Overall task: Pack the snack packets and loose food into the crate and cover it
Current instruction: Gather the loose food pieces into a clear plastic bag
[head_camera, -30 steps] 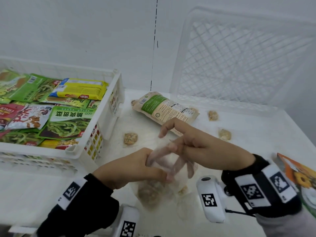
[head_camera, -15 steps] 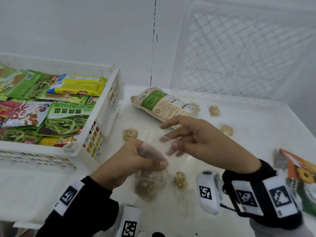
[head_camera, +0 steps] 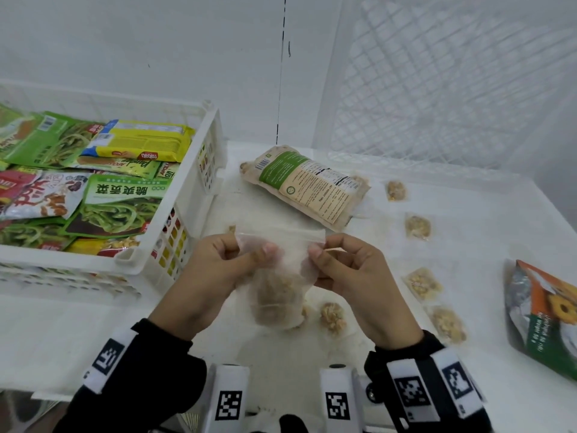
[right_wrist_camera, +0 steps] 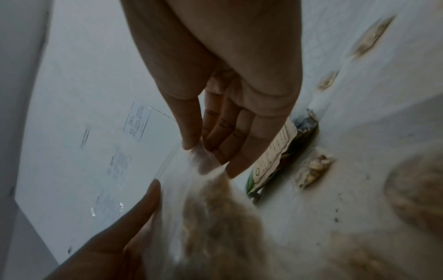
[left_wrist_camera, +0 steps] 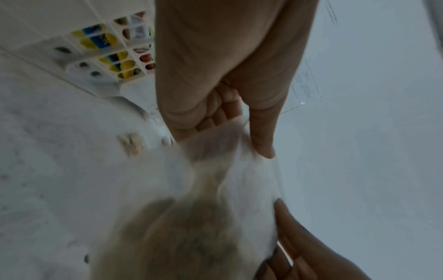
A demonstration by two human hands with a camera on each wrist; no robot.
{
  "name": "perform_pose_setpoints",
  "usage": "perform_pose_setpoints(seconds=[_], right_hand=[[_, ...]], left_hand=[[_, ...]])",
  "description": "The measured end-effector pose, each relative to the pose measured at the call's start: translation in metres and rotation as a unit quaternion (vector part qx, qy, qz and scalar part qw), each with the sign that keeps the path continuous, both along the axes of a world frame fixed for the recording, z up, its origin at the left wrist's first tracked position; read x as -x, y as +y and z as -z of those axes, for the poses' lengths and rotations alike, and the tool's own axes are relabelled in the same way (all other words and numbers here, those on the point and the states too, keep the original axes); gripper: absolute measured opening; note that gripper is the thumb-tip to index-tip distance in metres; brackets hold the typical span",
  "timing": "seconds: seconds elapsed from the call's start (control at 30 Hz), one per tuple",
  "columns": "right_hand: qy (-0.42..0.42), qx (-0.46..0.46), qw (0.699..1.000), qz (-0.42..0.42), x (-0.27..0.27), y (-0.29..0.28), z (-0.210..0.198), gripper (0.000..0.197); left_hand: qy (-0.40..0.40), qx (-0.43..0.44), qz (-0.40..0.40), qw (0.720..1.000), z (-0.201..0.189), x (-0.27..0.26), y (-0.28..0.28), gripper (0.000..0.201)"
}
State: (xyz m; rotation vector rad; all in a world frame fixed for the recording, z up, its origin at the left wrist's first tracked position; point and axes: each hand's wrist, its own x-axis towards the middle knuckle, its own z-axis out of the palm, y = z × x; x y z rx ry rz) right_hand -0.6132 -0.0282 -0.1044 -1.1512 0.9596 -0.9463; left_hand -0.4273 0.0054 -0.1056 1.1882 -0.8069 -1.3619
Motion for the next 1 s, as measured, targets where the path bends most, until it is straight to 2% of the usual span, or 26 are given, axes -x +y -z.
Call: perform_pose_setpoints(seconds=[0.17, 0.47, 0.77, 0.93, 1.0], right_hand=[[0.022, 0.013, 0.999, 0.029, 0.000, -0.002, -0.001, 0.001], [0.065, 0.073, 0.994, 0.057, -0.001, -0.003, -0.001, 0.004], [0.030, 0.068, 0.993, 0.093, 0.003, -0.007, 0.005, 0.005], [0.022, 0.041, 0.998, 0.042, 0.000, -0.006, 0.004, 0.005], [0.014, 0.051, 0.998, 0.033, -0.003, -0.004, 0.005, 0.005]], left_hand=[[-0.004, -0.002, -0.035, 0.999, 0.001, -0.008, 0.000, 0.027], [0.041, -0.018, -0.010, 0.999, -0.002, -0.013, -0.002, 0.029], [0.048, 0.004, -0.069, 0.996, 0.000, -0.013, -0.005, 0.016], [0.020, 0.019, -0.074, 0.997, -0.001, -0.010, -0.004, 0.005], [0.005, 0.020, -0.071, 0.997, -0.001, -0.008, -0.004, 0.008]])
